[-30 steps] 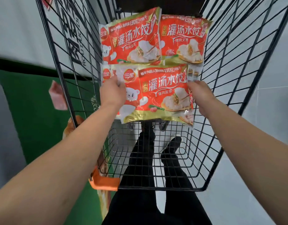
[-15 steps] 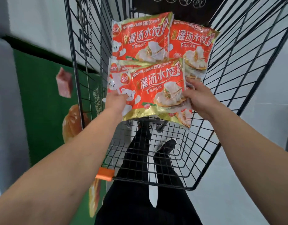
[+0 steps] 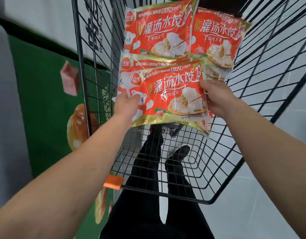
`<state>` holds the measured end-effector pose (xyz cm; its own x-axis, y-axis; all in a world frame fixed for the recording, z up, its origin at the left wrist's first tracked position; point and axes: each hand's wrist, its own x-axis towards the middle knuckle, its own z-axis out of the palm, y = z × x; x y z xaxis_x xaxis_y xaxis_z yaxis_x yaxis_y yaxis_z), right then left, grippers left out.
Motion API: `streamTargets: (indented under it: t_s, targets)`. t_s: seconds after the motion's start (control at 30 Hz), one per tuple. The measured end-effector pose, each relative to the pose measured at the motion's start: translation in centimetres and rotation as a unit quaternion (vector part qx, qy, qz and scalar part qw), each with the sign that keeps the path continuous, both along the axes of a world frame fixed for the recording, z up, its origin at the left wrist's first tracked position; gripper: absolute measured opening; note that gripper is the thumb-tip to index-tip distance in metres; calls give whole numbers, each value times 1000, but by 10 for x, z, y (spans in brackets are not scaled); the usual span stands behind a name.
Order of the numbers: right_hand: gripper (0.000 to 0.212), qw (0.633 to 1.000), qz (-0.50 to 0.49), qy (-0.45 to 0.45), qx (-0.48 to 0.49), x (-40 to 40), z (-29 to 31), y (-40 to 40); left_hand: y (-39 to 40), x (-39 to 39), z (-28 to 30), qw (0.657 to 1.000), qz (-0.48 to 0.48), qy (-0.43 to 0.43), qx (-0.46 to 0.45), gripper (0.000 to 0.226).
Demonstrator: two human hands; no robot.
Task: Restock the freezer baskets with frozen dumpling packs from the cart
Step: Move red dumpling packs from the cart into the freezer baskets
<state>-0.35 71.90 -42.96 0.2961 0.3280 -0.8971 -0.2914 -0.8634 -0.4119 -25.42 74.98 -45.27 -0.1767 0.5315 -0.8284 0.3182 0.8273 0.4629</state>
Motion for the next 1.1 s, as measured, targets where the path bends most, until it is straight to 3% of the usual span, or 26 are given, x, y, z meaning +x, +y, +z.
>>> streamTargets:
  t_s: [0.17, 0.23, 0.5, 0.83, 1.1]
  targets:
    - [29, 968, 102, -230, -8, -2, 7, -16, -1, 2, 5, 999, 6, 29, 18, 11]
    - [27, 961, 94, -259, -3, -3, 17, -21, -1, 3, 13, 1000, 16, 4, 6, 12]
    - [22, 954, 118, -263, 82, 8, 98, -49, -29, 5, 93, 994, 53, -89, 37, 18]
    - [24, 938, 172, -214, 211, -14, 194, -124, -155, -15, 223, 975, 144, -76, 149, 10]
    - [23, 887, 302, -168, 306, -80, 254, -184, -294, -73, 299, 941, 266, -26, 207, 15]
